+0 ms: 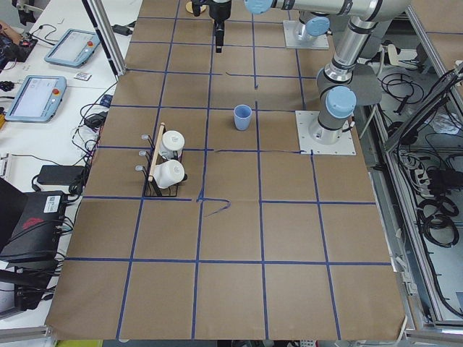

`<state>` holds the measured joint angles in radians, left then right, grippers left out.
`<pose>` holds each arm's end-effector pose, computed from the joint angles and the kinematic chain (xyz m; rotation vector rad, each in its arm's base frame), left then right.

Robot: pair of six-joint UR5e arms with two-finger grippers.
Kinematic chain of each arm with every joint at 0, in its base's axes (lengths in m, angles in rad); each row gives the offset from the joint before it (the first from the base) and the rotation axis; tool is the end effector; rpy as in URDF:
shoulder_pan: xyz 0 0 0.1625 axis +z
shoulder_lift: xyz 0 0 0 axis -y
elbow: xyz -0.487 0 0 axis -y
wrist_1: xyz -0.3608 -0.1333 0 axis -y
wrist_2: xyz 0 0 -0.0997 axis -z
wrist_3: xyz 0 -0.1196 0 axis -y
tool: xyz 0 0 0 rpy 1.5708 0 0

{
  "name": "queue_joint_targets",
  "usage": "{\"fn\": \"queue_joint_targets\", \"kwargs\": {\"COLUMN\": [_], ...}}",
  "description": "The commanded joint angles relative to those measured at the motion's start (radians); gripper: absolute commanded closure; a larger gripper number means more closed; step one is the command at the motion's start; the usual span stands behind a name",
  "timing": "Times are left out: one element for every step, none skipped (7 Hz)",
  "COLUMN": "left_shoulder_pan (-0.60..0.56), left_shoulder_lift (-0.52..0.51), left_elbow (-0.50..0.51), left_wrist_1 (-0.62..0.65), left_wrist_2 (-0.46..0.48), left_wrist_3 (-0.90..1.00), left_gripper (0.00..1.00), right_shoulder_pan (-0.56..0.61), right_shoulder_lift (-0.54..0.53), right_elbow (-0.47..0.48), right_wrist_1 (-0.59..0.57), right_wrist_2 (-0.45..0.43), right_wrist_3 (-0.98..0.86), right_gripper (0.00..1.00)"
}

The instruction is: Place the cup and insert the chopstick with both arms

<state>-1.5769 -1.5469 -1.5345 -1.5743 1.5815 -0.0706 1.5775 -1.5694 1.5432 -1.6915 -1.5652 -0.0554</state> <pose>-0.1348 -0.4540 0.5573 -0.1015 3.1302 -0.0894 0.1372 -0.4766 0.5552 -0.0979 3.1296 -0.2306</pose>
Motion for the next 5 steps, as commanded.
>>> {"fn": "queue_joint_targets", "kwargs": {"left_shoulder_pan": [0.002,0.003,0.003,0.003,0.002], "left_shoulder_lift": [0.004,0.007,0.007,0.007,0.004], "left_elbow": [0.001,-0.001,-0.001,-0.007,-0.012], "left_wrist_1": [-0.009,-0.013,-0.013,-0.012,-0.009], "left_wrist_2": [0.000,0.002,0.002,0.002,-0.003], "left_wrist_3": [0.002,0.008,0.008,0.009,0.009], "left_gripper": [0.00,0.00,0.00,0.00,0.00], "right_shoulder_pan": [-0.001,-0.001,-0.001,-0.001,-0.002], "right_shoulder_lift": [0.014,0.014,0.014,0.014,0.014], "right_elbow": [0.000,0.000,0.000,0.000,0.002], "right_wrist_1": [-0.016,-0.014,-0.014,-0.019,-0.017], "right_wrist_2": [0.001,-0.001,0.001,0.002,-0.001], "right_wrist_3": [0.000,0.000,0.002,0.003,0.003], "right_gripper": [0.00,0.00,0.00,0.00,0.00]}}
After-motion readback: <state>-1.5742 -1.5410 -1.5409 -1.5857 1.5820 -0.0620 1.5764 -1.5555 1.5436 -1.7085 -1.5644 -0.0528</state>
